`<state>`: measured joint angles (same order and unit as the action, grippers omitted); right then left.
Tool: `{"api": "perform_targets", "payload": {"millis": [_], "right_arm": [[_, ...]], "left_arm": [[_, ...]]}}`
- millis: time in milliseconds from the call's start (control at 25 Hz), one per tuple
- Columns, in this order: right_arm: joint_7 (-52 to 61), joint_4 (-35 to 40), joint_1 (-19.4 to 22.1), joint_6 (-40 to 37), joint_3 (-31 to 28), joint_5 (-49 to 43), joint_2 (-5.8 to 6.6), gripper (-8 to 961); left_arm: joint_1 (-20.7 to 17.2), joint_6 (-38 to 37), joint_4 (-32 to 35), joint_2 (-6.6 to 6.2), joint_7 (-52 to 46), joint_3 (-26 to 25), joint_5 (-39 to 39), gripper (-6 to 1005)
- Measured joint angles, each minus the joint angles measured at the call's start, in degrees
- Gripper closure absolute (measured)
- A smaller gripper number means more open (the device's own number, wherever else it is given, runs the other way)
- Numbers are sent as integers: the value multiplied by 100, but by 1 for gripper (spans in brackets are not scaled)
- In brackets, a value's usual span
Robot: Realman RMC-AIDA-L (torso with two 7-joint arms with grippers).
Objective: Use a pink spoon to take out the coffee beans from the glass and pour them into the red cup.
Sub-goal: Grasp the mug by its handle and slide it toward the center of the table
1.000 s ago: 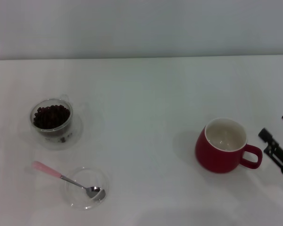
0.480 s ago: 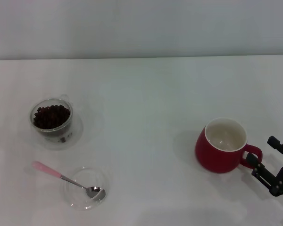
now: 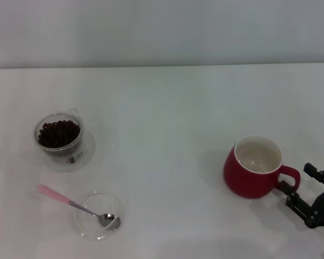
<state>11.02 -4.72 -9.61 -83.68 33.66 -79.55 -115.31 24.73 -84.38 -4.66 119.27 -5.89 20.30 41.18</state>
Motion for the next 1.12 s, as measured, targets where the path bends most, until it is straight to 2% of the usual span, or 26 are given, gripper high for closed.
{"api": "perform_targets", "payload": {"millis": [640, 840, 1120], "right_arm": [[-166, -31, -76, 246, -176, 16, -9, 285], [-171, -39, -76, 284, -176, -8, -9, 508], [-171, -46, -76, 286, -153, -9, -9, 642]], "left_arm": [[-45, 0, 0, 8, -7, 1, -18, 112], [-47, 0, 0, 8, -8, 1, -18, 112], [-44, 0, 0, 8, -9, 1, -16, 112]]}}
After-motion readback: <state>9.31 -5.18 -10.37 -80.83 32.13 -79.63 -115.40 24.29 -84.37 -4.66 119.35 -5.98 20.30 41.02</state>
